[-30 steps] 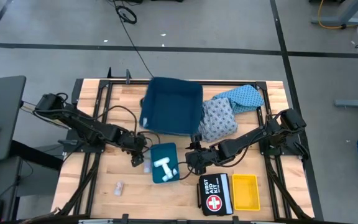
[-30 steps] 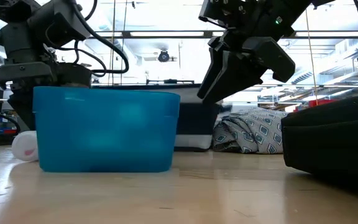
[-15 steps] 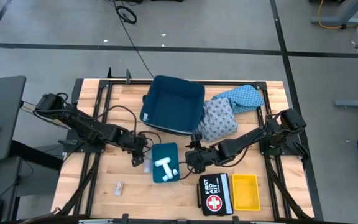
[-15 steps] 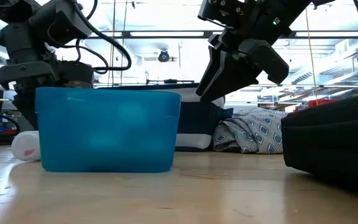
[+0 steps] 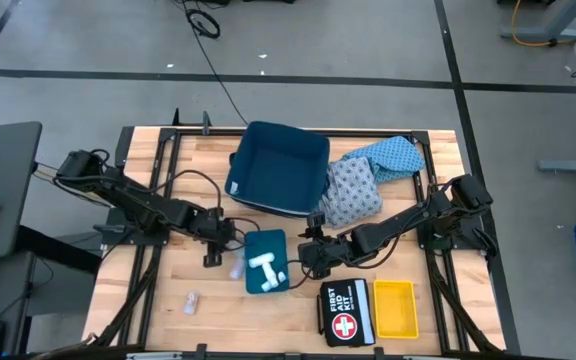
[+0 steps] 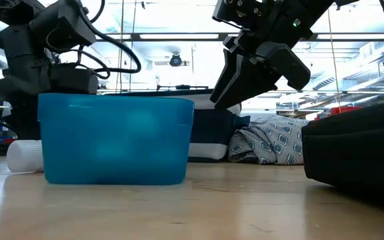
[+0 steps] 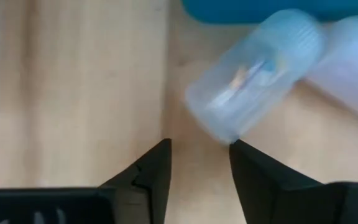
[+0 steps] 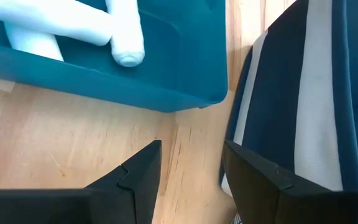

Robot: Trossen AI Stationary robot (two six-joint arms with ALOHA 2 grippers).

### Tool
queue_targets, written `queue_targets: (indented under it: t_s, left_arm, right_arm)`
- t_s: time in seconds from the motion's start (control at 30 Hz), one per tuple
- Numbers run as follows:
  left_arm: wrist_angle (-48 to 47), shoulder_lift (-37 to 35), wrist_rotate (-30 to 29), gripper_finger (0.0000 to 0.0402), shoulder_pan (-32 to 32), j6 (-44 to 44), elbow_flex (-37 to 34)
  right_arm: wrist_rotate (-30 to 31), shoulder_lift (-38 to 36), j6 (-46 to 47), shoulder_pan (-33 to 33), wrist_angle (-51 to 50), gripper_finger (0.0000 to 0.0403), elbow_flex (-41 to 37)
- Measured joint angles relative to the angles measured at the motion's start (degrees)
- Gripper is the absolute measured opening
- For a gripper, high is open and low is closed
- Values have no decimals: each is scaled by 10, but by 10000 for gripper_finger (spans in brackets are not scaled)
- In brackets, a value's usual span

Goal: Pick & place medical supplies in basket/bin
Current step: Put the top transparent bottle in the yellow bin

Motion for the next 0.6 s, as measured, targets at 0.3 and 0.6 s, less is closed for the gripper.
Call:
queue_targets:
  t_s: [0.3, 0.6]
  left_arm:
    - [-13, -1, -37, 246, 0, 50, 1]
    - [-60, -13, -49, 274, 0, 101, 25]
  right_arm:
    - [0, 0, 0, 0, 0, 181, 0]
    - [0, 0, 1, 0, 1, 181, 0]
